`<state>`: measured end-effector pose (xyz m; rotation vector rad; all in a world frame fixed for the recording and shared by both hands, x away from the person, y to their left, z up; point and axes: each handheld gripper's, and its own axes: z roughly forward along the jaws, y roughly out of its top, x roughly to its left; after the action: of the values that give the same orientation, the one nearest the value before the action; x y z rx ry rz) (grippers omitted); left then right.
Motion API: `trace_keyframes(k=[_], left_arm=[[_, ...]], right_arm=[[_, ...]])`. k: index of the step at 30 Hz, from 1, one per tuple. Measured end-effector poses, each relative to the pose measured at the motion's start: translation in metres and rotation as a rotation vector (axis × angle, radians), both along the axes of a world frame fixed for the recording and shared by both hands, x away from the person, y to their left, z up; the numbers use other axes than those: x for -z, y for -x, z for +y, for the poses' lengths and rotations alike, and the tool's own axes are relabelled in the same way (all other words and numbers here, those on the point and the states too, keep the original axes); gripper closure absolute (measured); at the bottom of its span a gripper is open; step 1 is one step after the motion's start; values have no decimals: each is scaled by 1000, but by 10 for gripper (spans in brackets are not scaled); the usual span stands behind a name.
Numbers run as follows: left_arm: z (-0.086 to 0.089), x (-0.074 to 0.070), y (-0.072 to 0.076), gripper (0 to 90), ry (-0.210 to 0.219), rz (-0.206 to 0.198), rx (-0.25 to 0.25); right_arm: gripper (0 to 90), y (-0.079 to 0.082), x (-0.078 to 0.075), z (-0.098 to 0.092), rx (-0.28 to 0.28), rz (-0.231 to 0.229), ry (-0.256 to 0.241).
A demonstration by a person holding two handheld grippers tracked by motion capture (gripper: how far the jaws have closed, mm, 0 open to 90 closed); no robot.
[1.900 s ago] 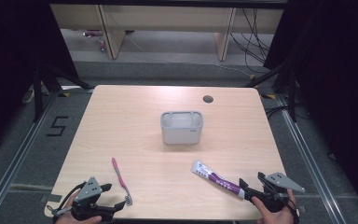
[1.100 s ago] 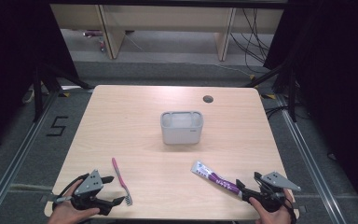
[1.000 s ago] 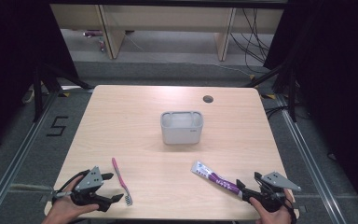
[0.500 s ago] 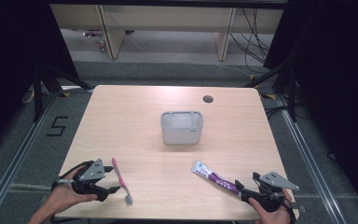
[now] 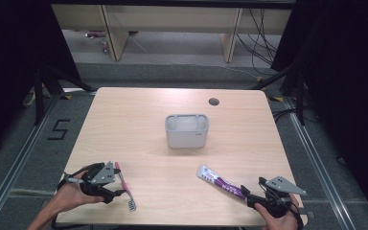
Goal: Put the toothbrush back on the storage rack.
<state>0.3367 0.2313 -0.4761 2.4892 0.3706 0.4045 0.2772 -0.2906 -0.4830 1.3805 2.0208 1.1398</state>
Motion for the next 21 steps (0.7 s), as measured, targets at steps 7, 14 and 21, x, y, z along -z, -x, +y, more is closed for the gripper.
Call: trace_keyframes(k=[7, 14, 21], left_arm=[[-2, 1, -8, 315, -61, 22, 50], [-9, 0, -14, 326, -125, 25, 79], [-13, 3, -19, 331, -153, 36, 100]], right_arm=[[238, 1, 1, 3, 12, 15, -39], [239, 0, 1, 0, 4, 11, -9], [238, 1, 1, 3, 12, 39, -29]])
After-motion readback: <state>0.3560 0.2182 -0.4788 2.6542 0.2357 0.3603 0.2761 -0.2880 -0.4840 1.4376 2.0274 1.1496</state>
